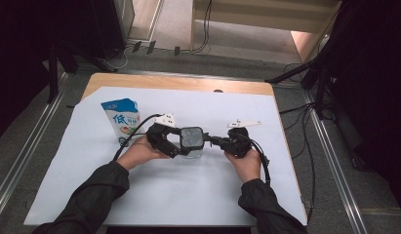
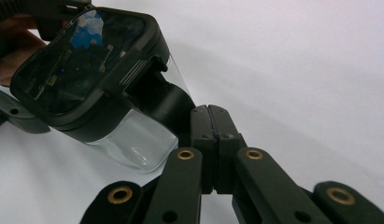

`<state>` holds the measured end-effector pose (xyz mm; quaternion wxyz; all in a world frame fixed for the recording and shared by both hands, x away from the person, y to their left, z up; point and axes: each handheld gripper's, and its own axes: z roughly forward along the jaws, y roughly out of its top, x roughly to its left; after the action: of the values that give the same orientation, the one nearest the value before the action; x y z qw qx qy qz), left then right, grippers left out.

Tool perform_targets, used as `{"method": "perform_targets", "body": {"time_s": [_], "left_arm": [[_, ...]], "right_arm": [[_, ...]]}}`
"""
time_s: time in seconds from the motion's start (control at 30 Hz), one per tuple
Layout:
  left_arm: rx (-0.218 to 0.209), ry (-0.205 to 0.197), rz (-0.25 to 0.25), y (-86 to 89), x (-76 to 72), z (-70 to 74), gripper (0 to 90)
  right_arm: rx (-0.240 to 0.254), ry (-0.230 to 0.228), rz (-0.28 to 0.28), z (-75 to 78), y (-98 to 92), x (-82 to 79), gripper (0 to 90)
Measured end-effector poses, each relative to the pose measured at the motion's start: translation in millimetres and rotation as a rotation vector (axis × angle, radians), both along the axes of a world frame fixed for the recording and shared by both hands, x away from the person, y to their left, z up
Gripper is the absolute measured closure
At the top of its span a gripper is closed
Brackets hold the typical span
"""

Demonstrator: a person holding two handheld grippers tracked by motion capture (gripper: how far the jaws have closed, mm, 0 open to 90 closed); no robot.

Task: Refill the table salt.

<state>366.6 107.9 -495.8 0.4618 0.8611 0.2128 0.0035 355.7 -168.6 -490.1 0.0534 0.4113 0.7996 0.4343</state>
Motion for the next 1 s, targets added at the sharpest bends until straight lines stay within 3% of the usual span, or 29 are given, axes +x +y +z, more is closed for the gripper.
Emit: {"method": "perform_targets", "body": {"time_s": [0.53,0.67,1.0], "left_arm": [[0.043,-0.039,0.005,-4.9,-3.0,4.3,12.9],[0.059,-0.040,0.001,-5.4,-2.8,7.2,13.3],[0.053,-0.031,0.002,-4.4,-3.0,11.3,13.4]], "right_arm": [[0.001,0.005,-0.007,-1.1,0.0,-1.7,90.0],[-0.001,0.005,-0.006,-0.9,0.0,-1.7,90.0],[-0.001,0.011,-0.009,-0.5,0.0,-1.6,90.0]]}}
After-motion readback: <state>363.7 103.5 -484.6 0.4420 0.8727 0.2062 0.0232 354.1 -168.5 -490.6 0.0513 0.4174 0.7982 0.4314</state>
